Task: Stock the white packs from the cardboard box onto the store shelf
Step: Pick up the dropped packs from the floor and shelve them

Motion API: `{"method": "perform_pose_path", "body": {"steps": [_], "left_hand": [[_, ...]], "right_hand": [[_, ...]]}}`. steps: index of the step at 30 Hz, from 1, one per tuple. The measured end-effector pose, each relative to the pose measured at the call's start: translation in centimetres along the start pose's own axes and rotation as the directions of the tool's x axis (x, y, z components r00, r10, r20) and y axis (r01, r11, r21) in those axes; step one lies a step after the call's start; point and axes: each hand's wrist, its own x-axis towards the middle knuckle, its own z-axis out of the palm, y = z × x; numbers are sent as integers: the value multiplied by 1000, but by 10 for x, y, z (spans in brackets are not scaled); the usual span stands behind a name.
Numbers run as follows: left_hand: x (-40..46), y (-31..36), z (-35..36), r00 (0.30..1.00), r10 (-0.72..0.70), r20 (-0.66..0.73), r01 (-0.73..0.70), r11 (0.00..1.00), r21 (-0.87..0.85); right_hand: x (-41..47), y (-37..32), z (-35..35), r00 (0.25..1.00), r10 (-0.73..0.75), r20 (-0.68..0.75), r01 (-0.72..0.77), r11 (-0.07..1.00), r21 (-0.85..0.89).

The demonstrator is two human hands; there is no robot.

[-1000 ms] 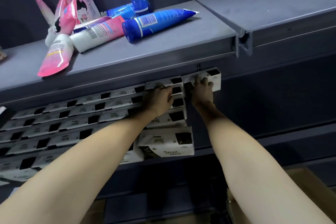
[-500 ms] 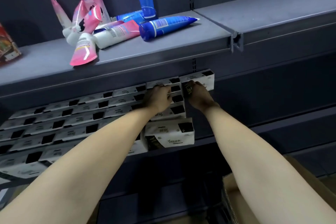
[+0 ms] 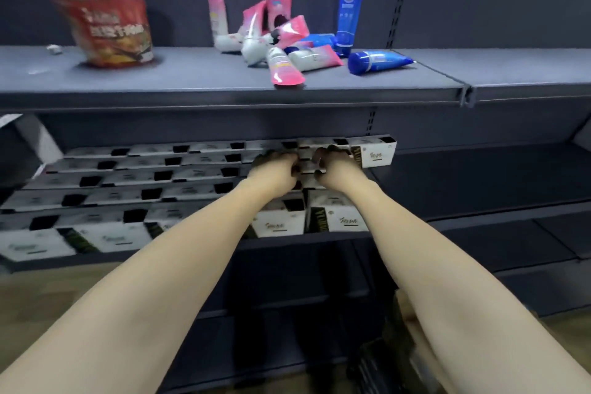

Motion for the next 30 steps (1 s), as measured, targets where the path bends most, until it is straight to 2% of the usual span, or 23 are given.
{"method": "perform_pose_path", "body": {"steps": [4,7,9,13,20,24,28,30], "left_hand": [[-59,-53,-22,1000,11,2,-11,996,92],[-103,-96,-34,1000,-13,7,12,989,146],[-135,-126,-37,998,-50,41,43,986,163],[-198,-191,-30,980,-177,93,167,980,109],[-299,-279,27,893,-405,193,407,913,31],[-345,-315,67,791,-545,278,569,822,-10],[-394,-349,117,607,-691,392,754,657,-10],[-415,-360,140,507,-736,448,828,561,-16]], "right_hand": [[-30,-73,18,996,-70,55,68,997,24],[-51,-125,38,973,-210,90,215,975,-51],[-62,-157,57,952,-286,109,291,956,-32],[-81,-219,105,904,-380,198,386,922,7],[-104,-300,210,751,-510,420,553,833,20],[-111,-337,276,631,-540,557,621,782,56],[-116,-365,355,504,-517,692,653,752,86],[-117,-373,392,473,-502,724,646,756,102]]}}
